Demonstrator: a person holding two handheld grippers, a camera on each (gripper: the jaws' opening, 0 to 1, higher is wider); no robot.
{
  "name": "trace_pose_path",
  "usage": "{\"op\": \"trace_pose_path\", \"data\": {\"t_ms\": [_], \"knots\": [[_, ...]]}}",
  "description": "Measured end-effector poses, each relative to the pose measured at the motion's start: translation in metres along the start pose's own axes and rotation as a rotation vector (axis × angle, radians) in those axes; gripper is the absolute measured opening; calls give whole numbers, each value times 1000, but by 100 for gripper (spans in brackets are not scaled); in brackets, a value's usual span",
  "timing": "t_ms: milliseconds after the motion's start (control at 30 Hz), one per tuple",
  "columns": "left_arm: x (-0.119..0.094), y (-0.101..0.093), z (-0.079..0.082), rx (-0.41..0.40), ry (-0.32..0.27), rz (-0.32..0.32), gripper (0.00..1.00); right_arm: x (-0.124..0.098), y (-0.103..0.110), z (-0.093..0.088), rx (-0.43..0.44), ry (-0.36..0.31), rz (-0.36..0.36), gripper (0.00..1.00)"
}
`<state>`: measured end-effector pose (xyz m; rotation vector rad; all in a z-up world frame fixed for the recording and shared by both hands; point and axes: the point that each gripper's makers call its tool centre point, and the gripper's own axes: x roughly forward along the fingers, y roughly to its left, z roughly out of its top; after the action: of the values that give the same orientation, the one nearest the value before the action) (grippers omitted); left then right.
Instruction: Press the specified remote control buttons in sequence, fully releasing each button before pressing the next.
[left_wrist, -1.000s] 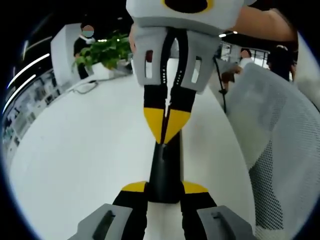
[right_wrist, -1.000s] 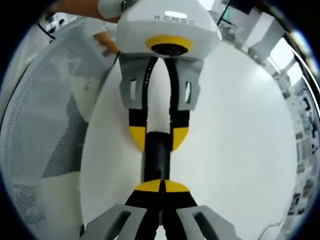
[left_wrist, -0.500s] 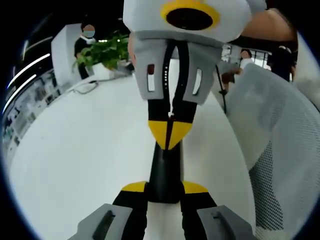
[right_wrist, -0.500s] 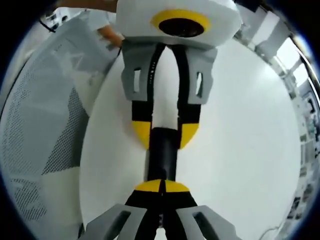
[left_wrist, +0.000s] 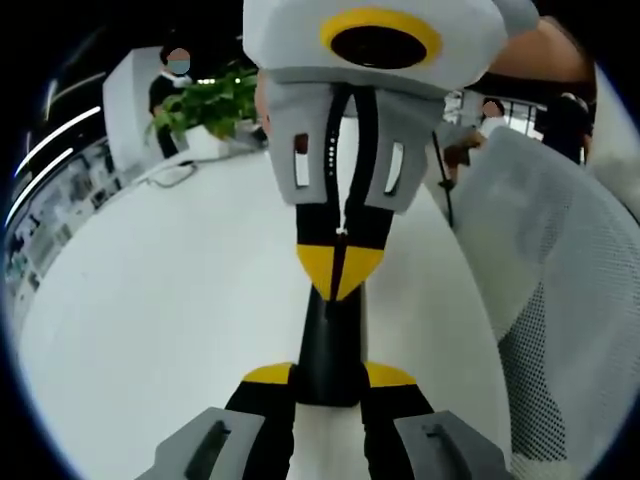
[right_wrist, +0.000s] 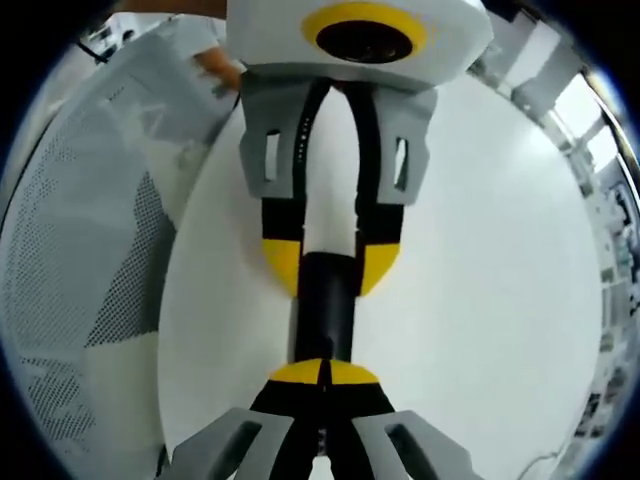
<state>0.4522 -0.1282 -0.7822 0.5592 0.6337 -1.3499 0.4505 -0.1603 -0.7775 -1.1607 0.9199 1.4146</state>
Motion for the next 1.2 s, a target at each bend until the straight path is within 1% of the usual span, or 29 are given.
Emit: {"op": "trace_pose_path", "data": {"t_ms": [333, 567, 733, 867, 1200], "knots": [[0, -1, 1, 1, 5, 1, 24, -2, 1, 0, -5, -5, -9, 0], [0, 0, 1, 4, 5, -2, 24, -6, -1, 0, 19, -34, -20, 0], [0, 0, 1, 5, 5, -3, 24, -14, -6, 4, 37, -62, -37, 0], [0, 0, 1, 5, 4, -4, 24, -15, -9, 5, 35, -66, -43, 0], [-1, 0, 1, 4, -1, -5, 24, -14, -9, 16, 18, -82, -40, 0]]}}
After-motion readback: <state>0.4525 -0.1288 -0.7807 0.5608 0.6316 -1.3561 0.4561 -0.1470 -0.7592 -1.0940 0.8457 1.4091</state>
